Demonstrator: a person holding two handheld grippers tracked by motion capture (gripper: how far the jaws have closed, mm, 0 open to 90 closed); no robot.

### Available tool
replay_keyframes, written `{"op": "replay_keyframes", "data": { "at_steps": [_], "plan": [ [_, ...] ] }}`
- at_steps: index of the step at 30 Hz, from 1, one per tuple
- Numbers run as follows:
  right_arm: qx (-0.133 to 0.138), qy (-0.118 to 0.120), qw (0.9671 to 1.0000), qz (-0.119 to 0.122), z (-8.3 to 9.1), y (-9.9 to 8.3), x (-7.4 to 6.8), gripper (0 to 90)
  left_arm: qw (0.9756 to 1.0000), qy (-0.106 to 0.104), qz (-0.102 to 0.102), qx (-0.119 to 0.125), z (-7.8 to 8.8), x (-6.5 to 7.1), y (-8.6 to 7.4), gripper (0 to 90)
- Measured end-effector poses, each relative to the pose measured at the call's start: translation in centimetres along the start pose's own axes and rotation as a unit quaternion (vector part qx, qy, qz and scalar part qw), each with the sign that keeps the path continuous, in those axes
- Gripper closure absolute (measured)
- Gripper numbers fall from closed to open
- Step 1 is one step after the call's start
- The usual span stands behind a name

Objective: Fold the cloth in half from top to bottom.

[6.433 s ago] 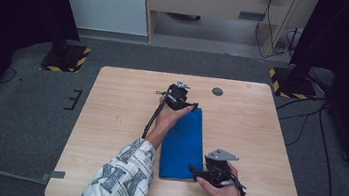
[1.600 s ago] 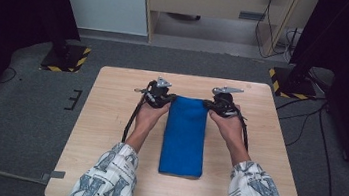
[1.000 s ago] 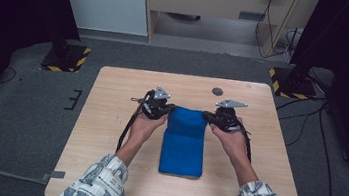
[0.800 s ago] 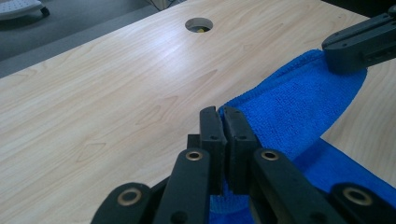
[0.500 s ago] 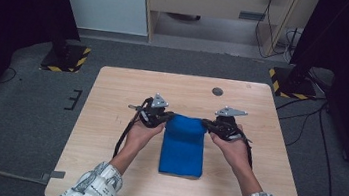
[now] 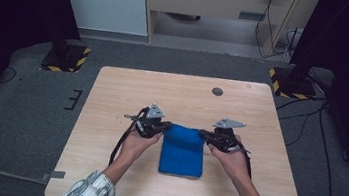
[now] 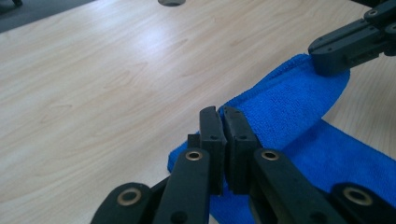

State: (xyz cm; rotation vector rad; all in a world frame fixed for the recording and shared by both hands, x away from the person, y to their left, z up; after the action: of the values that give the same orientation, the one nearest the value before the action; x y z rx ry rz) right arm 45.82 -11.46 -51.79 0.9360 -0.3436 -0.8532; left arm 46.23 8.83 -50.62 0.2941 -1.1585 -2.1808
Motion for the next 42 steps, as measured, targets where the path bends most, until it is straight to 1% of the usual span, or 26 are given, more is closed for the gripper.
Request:
{"op": "replay_keyframes", "data": {
  "at_steps": [2, 4, 10, 13, 14, 15, 18, 19, 23, 24, 28, 31, 32, 34, 38, 42],
  "plan": [
    [-0.003, 0.001, 1.0, 0.002, 0.0, -0.2, -0.1, 86.2, 1.0, -0.002, 0.001, -0.001, 0.0, 0.1, -0.3, 87.3],
    [0.0, 0.003, 1.0, -0.003, 0.1, -0.2, -0.2, 86.1, 1.0, -0.003, 0.003, -0.002, 0.1, 0.1, -0.6, 87.3],
    [0.008, 0.011, 0.9999, 0.006, 0.9, -0.1, -1.0, 86.0, 0.9999, -0.008, 0.01, 0.005, 0.8, 0.5, -0.9, 87.1],
    [0.009, 0.015, 0.9998, 0.012, 1.3, -0.4, -1.4, 85.9, 0.9999, -0.012, 0.007, 0.004, 1.0, 0.9, -1.2, 87.0],
    [0.009, 0.015, 0.9998, 0.012, 1.3, -0.4, -1.4, 85.9, 0.9999, -0.012, 0.007, 0.004, 1.0, 0.9, -1.2, 87.0],
    [0.005, 0.016, 0.9997, 0.018, 1.4, -0.7, -1.5, 85.8, 0.9998, -0.016, 0.009, 0.004, 1.0, 1.1, -1.5, 87.0],
    [0.003, 0.016, 0.9997, 0.019, 1.5, -0.8, -1.6, 85.8, 0.9998, -0.016, 0.01, 0.005, 1.0, 1.2, -1.6, 87.0],
    [0.003, 0.016, 0.9996, 0.022, 1.5, -0.9, -1.6, 85.8, 0.9998, -0.018, 0.012, 0.005, 1.0, 1.4, -1.8, 87.0],
    [0.004, 0.016, 0.9997, 0.019, 1.7, -0.9, -1.8, 85.5, 0.9996, -0.022, 0.016, 0.008, 1.2, 1.6, -2.0, 86.8],
    [0.006, 0.017, 0.9996, 0.022, 2.0, -0.9, -1.8, 85.4, 0.9994, -0.027, 0.017, 0.011, 1.4, 1.9, -2.2, 86.7],
    [0.002, 0.019, 0.9995, 0.025, 2.3, -1.6, -2.1, 85.1, 0.9994, -0.033, 0.013, 0.006, 1.4, 2.6, -3.0, 86.0],
    [-0.005, 0.021, 0.9994, 0.028, 2.2, -2.5, -2.4, 85.0, 0.9993, -0.035, 0.011, 0.002, 1.2, 2.9, -3.5, 85.9],
    [-0.005, 0.021, 0.9994, 0.028, 2.2, -2.5, -2.4, 85.0, 0.9993, -0.035, 0.011, 0.002, 1.2, 2.9, -3.5, 85.9],
    [-0.011, 0.02, 0.9993, 0.031, 2.1, -3.1, -2.4, 84.9, 0.999, -0.043, 0.016, 0.003, 1.2, 3.2, -3.8, 85.9],
    [-0.012, 0.02, 0.9993, 0.031, 2.2, -3.6, -2.4, 84.6, 0.9989, -0.045, 0.015, 0.001, 1.2, 3.5, -4.2, 85.8],
    [-0.013, 0.026, 0.999, 0.033, 2.4, -4.0, -2.9, 84.4, 0.9988, -0.046, 0.014, -0.002, 1.3, 3.6, -4.5, 85.2]
  ]
}}
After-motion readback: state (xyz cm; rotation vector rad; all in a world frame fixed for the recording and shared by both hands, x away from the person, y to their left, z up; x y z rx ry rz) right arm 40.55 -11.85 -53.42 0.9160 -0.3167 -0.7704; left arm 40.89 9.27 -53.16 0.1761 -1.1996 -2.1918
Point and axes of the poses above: each handheld gripper's, and its own axes: z roughly backward along the jaws, y roughly out of its top, x roughly to its right, the point moved 6 cm from there along -z, roughly forward along the jaws, and after that the axes turned 5 degrees about -y, right-handed, at the moved point
